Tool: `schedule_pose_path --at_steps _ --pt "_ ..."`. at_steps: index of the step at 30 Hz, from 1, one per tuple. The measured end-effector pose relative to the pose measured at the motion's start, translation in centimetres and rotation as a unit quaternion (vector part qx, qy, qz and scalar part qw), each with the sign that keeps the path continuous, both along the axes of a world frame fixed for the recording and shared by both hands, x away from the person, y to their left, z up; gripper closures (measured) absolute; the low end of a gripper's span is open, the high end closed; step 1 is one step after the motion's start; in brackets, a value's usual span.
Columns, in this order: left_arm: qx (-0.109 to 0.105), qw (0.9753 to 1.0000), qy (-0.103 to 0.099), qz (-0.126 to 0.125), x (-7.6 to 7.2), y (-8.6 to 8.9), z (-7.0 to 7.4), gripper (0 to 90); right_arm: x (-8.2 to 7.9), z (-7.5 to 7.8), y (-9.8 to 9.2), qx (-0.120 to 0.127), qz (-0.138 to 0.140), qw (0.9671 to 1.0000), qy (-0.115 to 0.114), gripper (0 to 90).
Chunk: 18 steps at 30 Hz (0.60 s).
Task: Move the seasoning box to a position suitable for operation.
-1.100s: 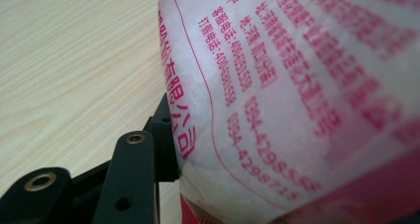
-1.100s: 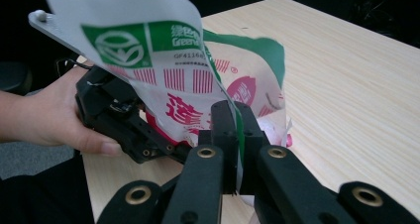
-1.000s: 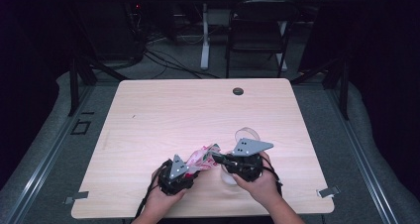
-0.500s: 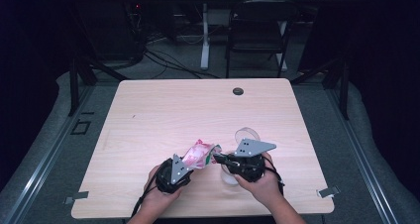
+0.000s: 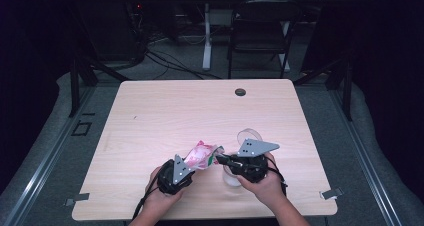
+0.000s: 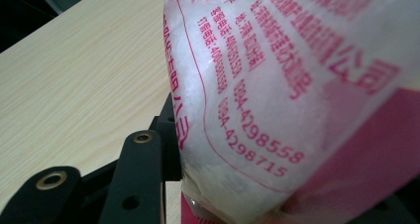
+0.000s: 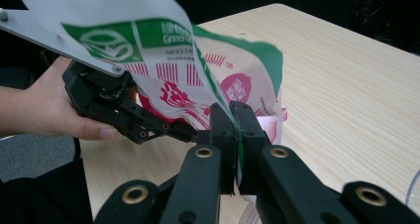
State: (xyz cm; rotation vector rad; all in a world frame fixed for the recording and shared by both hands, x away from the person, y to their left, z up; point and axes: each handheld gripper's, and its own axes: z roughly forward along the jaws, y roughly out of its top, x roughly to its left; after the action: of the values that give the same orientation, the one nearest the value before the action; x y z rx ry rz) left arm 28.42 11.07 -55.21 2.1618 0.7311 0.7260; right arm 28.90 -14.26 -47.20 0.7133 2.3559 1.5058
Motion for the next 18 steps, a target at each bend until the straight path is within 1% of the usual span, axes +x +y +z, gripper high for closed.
schedule_pose_path --at_steps 2,5,7,9,13,15,18 --pt "0.000 1.0000 0.000 0.003 0.01 0.02 -0.02 58.8 0.01 0.06 -0.06 0.002 0.000 1.0000 0.000 84.8" --pt "0.001 1.0000 0.000 0.004 0.01 0.06 0.01 59.0 0.01 0.10 -0.07 0.000 0.001 1.0000 0.000 82.9" --pt "0.005 1.0000 -0.003 0.005 0.03 0.08 0.03 59.0 -0.01 0.10 0.01 -0.009 0.005 0.9999 -0.002 78.8" --pt "0.007 0.9999 -0.005 0.006 0.04 0.10 0.04 59.1 -0.17 0.07 0.11 -0.018 0.003 0.9998 -0.012 76.9" --pt "0.006 0.9999 -0.003 0.009 0.03 0.15 0.03 59.1 -0.45 -0.04 0.20 -0.051 0.004 0.9978 -0.042 74.2" --pt "0.006 0.9999 -0.003 0.009 0.03 0.17 0.05 59.2 -0.57 -0.02 0.11 -0.058 0.001 0.9971 -0.049 72.3" --pt "0.006 0.9999 -0.004 0.009 0.02 0.23 0.07 59.2 -0.67 0.08 -0.15 -0.061 -0.003 0.9965 -0.057 70.6"
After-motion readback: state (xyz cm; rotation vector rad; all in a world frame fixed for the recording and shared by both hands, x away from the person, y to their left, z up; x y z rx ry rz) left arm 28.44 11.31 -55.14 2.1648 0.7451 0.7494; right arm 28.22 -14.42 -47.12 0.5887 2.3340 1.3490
